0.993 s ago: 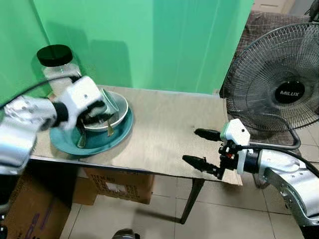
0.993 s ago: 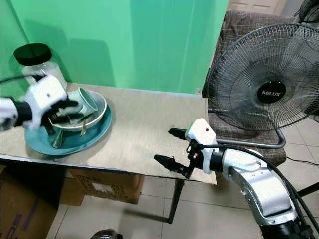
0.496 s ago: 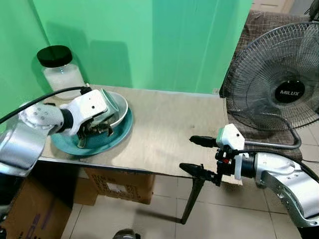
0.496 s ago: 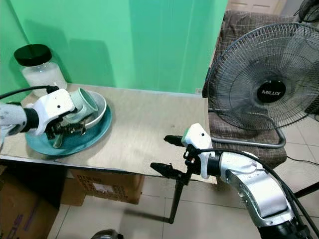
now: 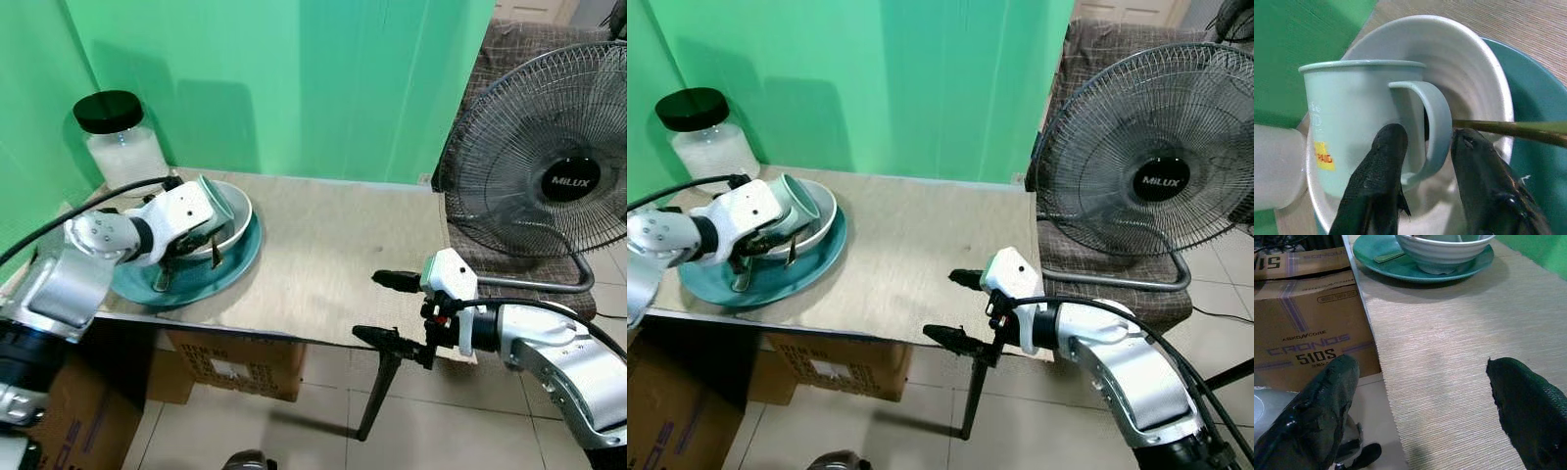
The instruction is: Setting the table
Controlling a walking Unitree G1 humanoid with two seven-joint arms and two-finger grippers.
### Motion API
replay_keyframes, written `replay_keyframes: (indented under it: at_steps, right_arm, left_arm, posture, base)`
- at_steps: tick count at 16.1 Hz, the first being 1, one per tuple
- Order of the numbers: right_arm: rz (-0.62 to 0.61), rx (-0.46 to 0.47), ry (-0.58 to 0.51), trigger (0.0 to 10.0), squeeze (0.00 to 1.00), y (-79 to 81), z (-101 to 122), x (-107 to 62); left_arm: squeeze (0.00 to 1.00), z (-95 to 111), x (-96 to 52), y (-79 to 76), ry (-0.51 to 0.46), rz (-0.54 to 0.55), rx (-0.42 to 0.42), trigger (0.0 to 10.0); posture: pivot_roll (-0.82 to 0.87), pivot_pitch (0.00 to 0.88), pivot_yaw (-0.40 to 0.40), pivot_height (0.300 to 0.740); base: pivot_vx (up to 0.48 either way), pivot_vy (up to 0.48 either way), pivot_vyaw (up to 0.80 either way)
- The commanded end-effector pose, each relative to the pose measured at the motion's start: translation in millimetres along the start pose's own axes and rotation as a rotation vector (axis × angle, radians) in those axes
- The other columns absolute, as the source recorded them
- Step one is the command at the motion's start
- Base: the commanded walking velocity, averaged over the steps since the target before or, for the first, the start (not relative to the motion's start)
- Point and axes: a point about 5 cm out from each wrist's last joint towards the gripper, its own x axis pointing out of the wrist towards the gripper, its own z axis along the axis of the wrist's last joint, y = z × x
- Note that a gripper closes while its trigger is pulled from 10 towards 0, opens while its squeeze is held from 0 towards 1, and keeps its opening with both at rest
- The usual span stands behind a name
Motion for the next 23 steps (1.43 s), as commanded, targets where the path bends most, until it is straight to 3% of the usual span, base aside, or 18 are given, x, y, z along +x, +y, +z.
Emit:
replay_keyframes:
  at_steps: [1,15,18,20,21,23]
  right_arm:
    - [0.0,-0.023,-0.006,10.0,0.0,0.8,2.7,0.5]
    - [0.011,-0.038,-0.003,10.0,0.0,3.0,1.2,-0.4]
    - [-0.014,-0.05,-0.003,10.0,0.0,-0.2,1.4,-3.2]
    - [-0.11,-0.065,-0.029,10.0,0.0,-9.1,4.5,-5.9]
    - [-0.203,-0.071,-0.065,10.0,0.0,-16.9,8.5,-6.9]
    - [-0.312,-0.069,-0.118,10.0,0.0,-23.6,15.3,-8.0]
  left_arm:
    - [0.0,2.2,0.5,4.9,0.006,0.026,0.02,0.0]
    - [0.0,8.2,2.6,13.4,-0.04,0.072,0.019,0.0]
    - [0.0,21.1,-0.9,18.2,-0.109,0.13,0.028,0.0]
    - [0.0,47.2,-6.3,21.3,-0.282,0.192,0.043,0.0]
    - [0.0,68.2,-12.0,20.6,-0.454,0.227,0.06,0.0]
    - [0.0,96.3,-23.6,15.1,-0.718,0.23,-0.049,0.0]
  posture:
    - [0.11,0.0,0.042,0.74]
    - [0.11,0.0,0.04,0.74]
    - [0.11,0.0,0.03,0.74]
    - [0.12,0.0,0.023,0.74]
    - [0.12,0.0,0.016,0.74]
    - [0.12,0.0,0.016,0.74]
  base:
    - [0.0,0.0,0.0]
    - [0.0,0.0,0.0]
    - [0.0,0.0,0.0]
    - [0.0,0.0,0.0]
    - [0.0,0.0,0.0]
    - [0.0,0.0,0.0]
